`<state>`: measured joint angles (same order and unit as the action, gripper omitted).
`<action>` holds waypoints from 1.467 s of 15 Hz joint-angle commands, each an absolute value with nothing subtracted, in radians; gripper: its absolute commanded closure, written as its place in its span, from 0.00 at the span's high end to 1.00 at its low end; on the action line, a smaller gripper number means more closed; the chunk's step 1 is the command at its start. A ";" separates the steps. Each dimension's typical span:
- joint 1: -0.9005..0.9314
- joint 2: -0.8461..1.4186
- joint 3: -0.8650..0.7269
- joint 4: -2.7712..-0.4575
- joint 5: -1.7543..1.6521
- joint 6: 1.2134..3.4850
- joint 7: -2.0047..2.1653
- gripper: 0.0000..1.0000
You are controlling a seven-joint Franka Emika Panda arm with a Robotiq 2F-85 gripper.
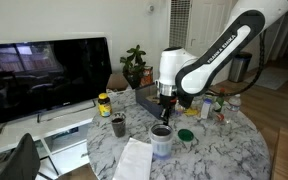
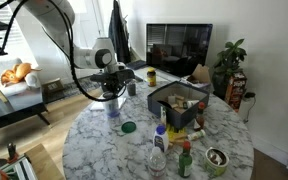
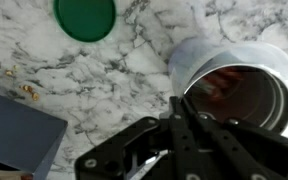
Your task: Pour the contents of the silver cup into the grey box and then put the silver cup back in the plastic cup
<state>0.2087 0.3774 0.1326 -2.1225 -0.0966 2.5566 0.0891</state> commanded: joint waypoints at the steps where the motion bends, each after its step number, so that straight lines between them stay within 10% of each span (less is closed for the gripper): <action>1: 0.212 0.376 0.129 -2.122 -0.097 2.528 0.084 0.00; 2: 0.213 0.374 0.128 -2.123 -0.098 2.527 0.086 0.01; 3: 0.215 0.370 0.126 -2.124 -0.101 2.530 0.092 0.30; 5: 0.219 0.365 0.123 -2.126 -0.110 2.527 0.096 0.37; 6: 0.219 0.362 0.124 -2.127 -0.109 2.530 0.096 0.12; 14: 0.219 0.365 0.129 -2.123 -0.104 2.518 0.089 0.00; 15: 0.221 0.363 0.129 -2.124 -0.104 2.521 0.093 0.26; 22: 0.200 0.321 0.237 -2.142 -0.046 2.434 -0.133 0.70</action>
